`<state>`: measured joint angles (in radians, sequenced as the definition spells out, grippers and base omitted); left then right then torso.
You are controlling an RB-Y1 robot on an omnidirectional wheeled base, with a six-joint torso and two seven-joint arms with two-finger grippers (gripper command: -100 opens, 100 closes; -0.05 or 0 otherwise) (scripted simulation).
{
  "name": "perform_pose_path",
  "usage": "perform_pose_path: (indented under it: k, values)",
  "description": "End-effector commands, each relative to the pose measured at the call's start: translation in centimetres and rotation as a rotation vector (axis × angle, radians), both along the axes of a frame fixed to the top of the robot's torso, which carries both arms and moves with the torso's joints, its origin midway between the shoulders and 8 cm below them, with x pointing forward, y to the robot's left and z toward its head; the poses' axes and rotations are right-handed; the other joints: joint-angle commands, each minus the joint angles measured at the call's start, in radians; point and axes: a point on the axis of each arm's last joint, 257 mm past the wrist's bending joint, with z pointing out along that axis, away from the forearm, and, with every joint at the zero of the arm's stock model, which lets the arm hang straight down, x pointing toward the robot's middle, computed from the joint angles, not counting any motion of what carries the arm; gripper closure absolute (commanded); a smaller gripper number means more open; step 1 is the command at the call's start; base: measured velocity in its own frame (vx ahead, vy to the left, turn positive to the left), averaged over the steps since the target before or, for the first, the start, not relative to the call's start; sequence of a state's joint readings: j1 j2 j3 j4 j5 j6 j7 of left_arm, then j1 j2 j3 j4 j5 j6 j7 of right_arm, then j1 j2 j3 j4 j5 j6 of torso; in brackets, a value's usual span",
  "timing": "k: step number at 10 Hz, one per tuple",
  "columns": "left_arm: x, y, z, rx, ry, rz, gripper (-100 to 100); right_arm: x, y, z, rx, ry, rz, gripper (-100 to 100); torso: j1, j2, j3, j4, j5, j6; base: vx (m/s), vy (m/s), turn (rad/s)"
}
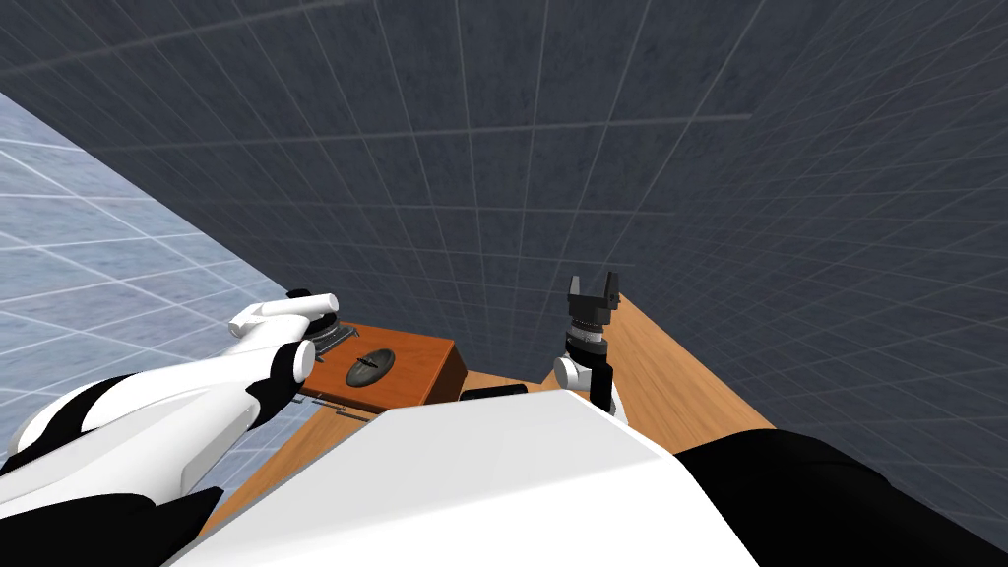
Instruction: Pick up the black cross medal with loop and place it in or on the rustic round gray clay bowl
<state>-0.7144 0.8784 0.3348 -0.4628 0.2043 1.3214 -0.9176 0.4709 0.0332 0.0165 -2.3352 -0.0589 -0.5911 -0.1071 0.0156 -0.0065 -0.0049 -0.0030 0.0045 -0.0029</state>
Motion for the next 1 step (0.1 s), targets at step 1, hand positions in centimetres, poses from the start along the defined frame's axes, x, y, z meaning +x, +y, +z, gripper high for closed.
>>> perform_pose_path:
  k: [1]
  values:
    - [0.00,0.00,0.00,0.000,0.000,0.000,0,0.00,0.00,0.00,0.000,0.000,0.000,0,0.000,0.000,0.000,0.000,0.000,0.000,0.000,0.000,0.000]
